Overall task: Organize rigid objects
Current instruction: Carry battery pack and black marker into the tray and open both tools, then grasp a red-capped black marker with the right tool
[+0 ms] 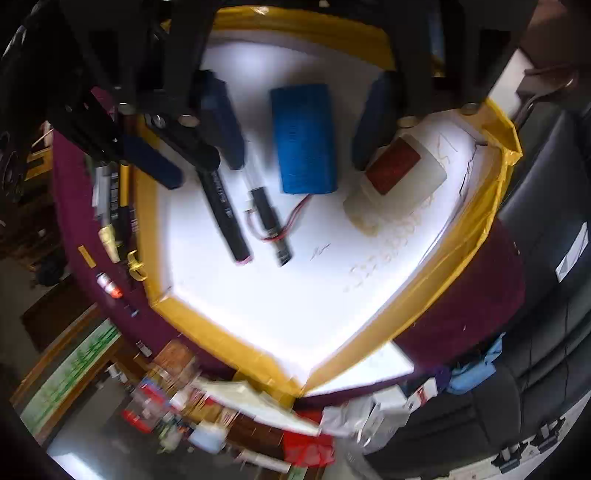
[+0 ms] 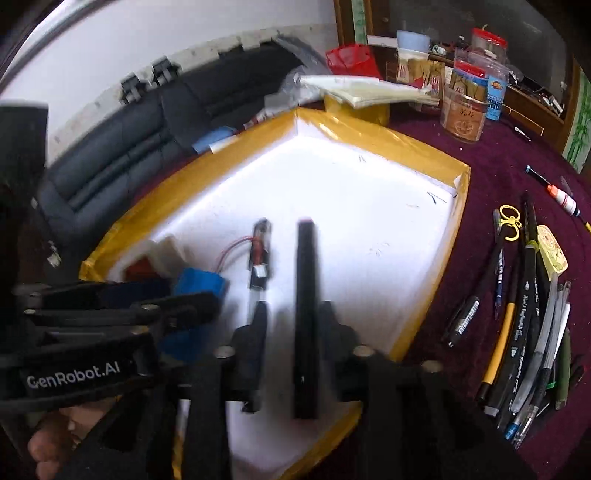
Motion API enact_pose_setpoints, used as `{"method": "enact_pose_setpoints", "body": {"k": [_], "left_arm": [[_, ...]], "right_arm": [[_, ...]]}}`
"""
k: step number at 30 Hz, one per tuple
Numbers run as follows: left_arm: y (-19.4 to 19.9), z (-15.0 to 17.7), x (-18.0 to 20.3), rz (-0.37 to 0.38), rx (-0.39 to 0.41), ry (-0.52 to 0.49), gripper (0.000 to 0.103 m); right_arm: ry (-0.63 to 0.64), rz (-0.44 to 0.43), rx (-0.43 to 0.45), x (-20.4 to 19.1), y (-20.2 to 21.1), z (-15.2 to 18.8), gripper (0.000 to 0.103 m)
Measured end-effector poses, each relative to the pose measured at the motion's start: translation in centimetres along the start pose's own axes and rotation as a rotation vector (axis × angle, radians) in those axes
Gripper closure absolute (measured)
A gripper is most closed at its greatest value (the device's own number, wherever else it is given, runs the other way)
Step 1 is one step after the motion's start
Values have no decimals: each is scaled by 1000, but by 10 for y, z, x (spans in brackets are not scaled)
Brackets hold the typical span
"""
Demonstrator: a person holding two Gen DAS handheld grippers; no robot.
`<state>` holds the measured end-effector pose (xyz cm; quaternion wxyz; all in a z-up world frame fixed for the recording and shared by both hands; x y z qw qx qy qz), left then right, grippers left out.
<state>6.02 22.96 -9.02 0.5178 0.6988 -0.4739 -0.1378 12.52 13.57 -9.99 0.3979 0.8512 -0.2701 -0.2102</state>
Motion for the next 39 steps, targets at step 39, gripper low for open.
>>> {"method": "enact_pose_setpoints", "body": {"k": [39], "left_arm": [[21, 68, 150, 273, 69, -351, 25]], "right_arm": [[-653, 403, -61, 225, 102, 127, 87]]}}
Point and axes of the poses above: each gripper's, at about its wrist camera, not at the fingertips, and y roughly against the way its jaws point, x to its right, z to its underside, the point moved 6 cm from there along -y, roughly the way its jaws point
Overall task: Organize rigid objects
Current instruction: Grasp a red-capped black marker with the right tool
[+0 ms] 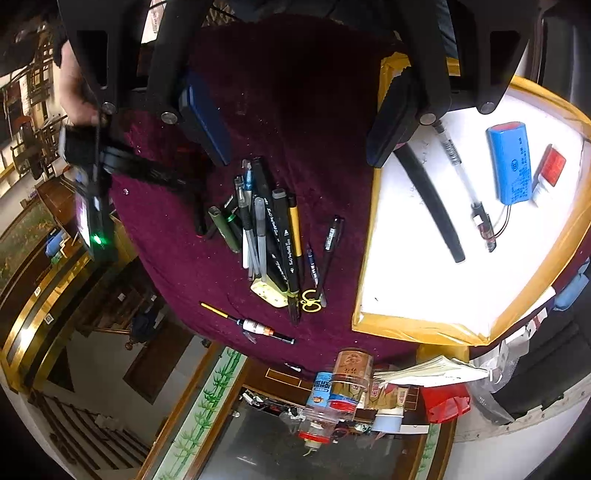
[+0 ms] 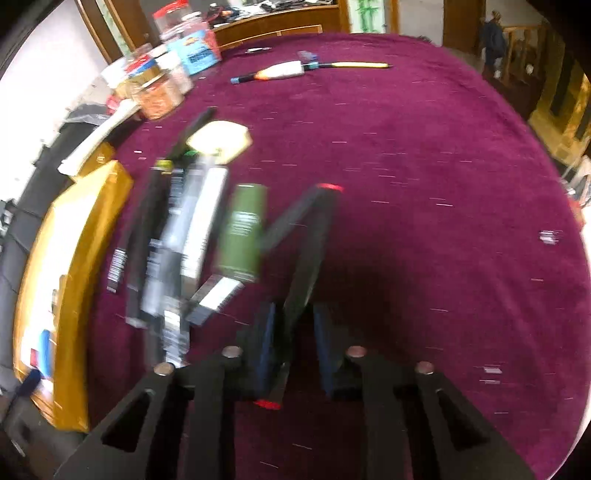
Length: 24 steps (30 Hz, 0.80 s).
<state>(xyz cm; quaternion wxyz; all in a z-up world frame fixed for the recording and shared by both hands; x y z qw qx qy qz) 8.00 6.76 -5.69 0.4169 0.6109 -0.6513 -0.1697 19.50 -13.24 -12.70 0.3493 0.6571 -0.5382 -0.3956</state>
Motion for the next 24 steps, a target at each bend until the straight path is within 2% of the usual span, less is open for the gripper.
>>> {"method": "enact_pose_setpoints", "body": {"k": [2, 6, 9, 12, 15, 18, 22, 24], "left_arm": [[-6, 0, 4, 19, -21, 3, 25], [-24, -4, 26, 60, -80, -18, 25], [-39, -10, 46, 41, -103, -79, 25], [-55, -18, 64, 39, -125, -123, 25], [-80, -27, 84, 68, -183, -155, 25], [-108, -38, 104, 54, -221, -199, 25], [-144, -56, 117, 6, -255, -226, 25], [-161, -62, 115, -41, -277, -228, 32]], "right_arm": [[-7, 45, 25, 25, 4, 3, 88], [-13, 18, 53, 32, 0, 1, 88], [64, 19, 97, 26, -1, -1, 88], [36, -41, 105, 43, 3, -1, 88], [4, -27, 122, 62, 6, -4, 88], [-23, -86, 140, 71, 7, -3, 88], [-28, -104, 139, 72, 8, -2, 88], [-26, -115, 138, 72, 8, -2, 88]]}}
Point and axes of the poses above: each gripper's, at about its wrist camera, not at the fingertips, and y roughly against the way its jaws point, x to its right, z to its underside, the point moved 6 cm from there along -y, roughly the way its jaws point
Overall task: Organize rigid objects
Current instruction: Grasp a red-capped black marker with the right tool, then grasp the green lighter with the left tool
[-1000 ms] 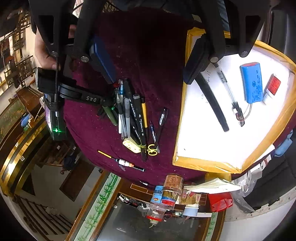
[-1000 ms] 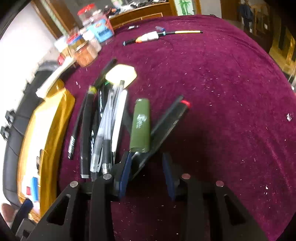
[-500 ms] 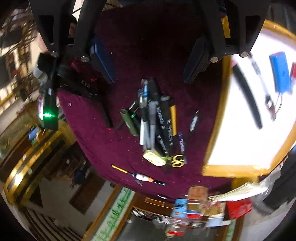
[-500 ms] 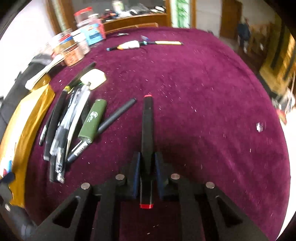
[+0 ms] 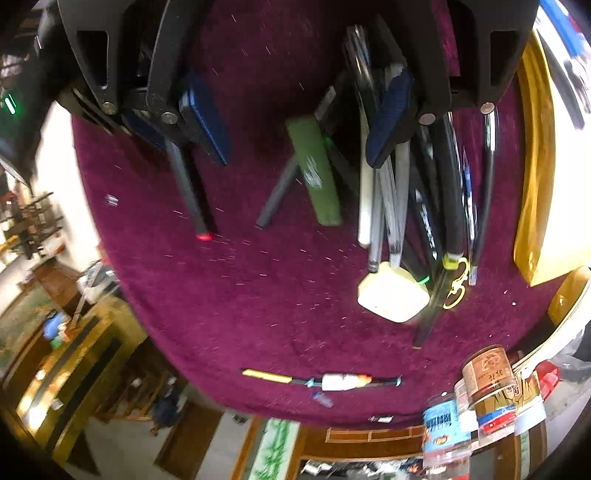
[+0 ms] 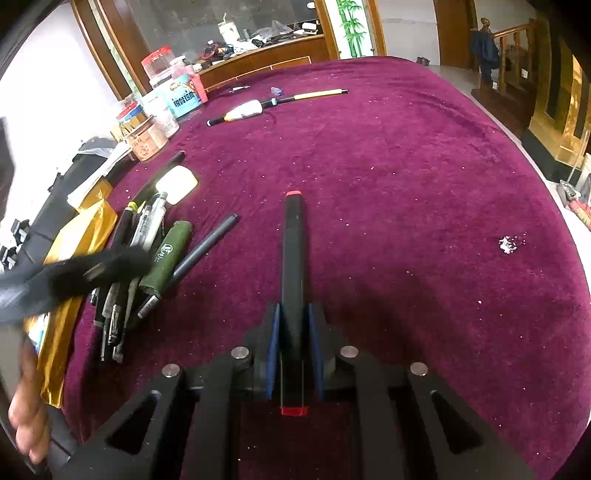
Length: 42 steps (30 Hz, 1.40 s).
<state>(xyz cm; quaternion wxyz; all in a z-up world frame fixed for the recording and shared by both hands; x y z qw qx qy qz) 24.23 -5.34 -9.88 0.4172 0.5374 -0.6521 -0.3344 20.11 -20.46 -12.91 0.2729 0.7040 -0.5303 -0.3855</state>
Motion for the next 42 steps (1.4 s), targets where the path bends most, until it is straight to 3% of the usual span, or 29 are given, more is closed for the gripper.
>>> {"method": "enact_pose_setpoints", "body": {"k": [4, 5, 6, 10, 12, 13, 17, 22, 24, 27, 29, 33, 36, 37, 41, 42], "left_arm": [[-15, -11, -3, -108, -2, -43, 44], [-18, -11, -2, -114, -16, -51, 65], [-20, -8, -3, -101, -37, -42, 70], [-18, -2, -1, -92, -41, -58, 67], [-19, -4, 0, -89, -50, -51, 51], [-18, -3, 0, -89, -52, -50, 49], [-15, 5, 0, -92, -53, -59, 49], [-8, 23, -9, -35, -50, -36, 51], [-5, 29, -10, -26, -49, -35, 64], [-2, 37, -14, -3, -33, -23, 65], [1, 40, -17, 16, -27, -10, 72], [6, 44, -20, 80, -32, 27, 69], [12, 37, -20, 77, 0, 35, 51], [14, 35, -19, 71, 13, 32, 50], [22, 27, 2, 42, 67, -46, 49], [19, 25, 10, 30, 61, -76, 54]], "right_arm": [[-6, -16, 0, 0, 0, 0, 88], [-2, -16, 0, -1, 0, 0, 88], [0, -17, 0, -1, 0, 1, 88], [-6, -31, -2, 0, 1, 1, 88], [-3, -31, -2, 0, 0, 1, 88], [0, -33, -1, -1, 0, 1, 88], [-2, -36, -2, 0, 0, 0, 88], [4, -37, 5, -2, 1, 0, 88], [9, -35, 0, -3, 0, 1, 88], [15, -33, 0, -4, 1, 1, 88], [18, -33, 2, -4, 1, 1, 88], [25, -18, -1, -6, 0, 1, 88], [35, -8, 2, -8, 0, 2, 88], [36, -5, 2, -8, 0, 2, 88], [38, 2, 3, -9, 0, 2, 88], [39, 2, 2, -9, 0, 2, 88]]}}
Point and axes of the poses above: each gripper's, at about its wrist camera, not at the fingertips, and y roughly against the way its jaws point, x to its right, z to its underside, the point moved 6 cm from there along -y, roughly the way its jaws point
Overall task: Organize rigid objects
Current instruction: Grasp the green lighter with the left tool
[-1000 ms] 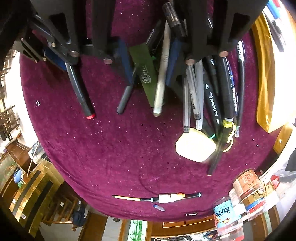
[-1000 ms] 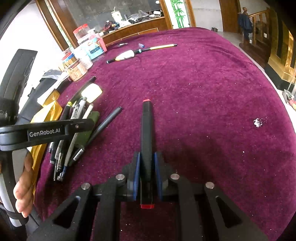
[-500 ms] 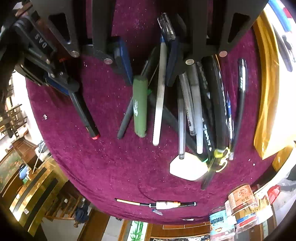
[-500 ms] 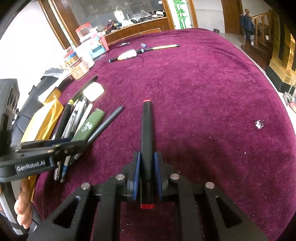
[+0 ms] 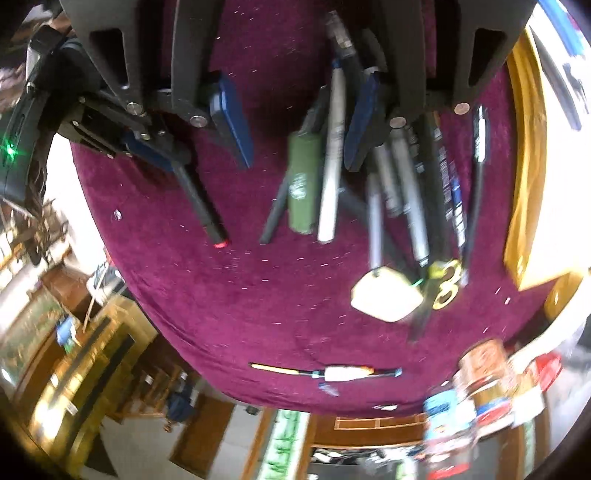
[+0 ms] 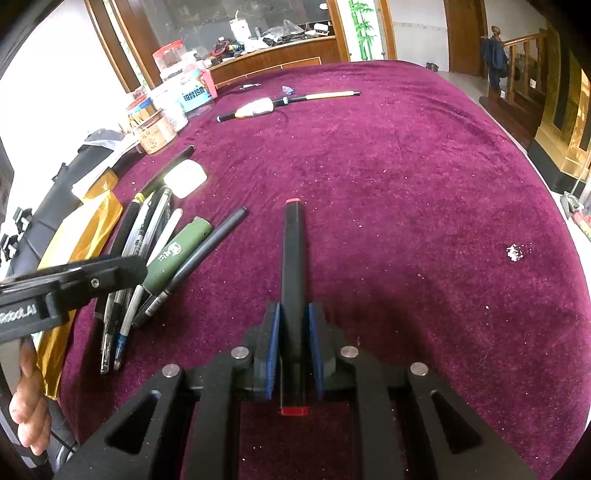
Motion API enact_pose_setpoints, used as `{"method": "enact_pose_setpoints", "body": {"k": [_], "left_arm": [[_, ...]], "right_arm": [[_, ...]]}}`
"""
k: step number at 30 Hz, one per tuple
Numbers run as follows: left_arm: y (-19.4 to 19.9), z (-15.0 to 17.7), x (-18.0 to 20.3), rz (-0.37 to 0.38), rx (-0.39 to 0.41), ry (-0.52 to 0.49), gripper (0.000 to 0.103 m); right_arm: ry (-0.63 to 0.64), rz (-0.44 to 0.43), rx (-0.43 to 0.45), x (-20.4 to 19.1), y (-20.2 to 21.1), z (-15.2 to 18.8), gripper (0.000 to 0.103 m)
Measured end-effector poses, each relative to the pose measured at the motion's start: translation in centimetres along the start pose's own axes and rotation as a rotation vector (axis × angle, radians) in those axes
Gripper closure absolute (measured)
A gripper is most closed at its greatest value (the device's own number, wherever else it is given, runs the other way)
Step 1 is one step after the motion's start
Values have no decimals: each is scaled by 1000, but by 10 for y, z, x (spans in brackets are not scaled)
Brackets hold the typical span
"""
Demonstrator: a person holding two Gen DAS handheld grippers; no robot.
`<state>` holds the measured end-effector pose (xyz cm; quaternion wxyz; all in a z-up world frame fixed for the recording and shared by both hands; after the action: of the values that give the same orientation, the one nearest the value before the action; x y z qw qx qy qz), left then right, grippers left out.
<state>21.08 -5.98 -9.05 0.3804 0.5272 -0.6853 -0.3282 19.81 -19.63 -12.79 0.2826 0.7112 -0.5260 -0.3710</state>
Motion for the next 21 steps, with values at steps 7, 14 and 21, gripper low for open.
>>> {"method": "enact_pose_setpoints", "body": {"k": [7, 14, 21], "left_arm": [[-32, -8, 3, -114, -57, -87, 83], [-29, 2, -4, -102, -94, -95, 82], [-29, 1, -1, -116, -98, -123, 83]], "right_arm": [[0, 0, 0, 0, 0, 1, 88], [5, 2, -3, -2, 0, 0, 88], [9, 5, -3, -1, 0, 0, 88]]}}
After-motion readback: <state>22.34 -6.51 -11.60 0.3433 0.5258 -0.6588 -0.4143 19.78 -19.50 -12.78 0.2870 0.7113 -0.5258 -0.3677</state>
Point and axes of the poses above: each gripper's, at about its wrist camera, not at the fingertips, and y roughly against the way its jaws point, x to its right, z to its underside, the point moved 6 cm from there along -y, roughly the way its jaws point
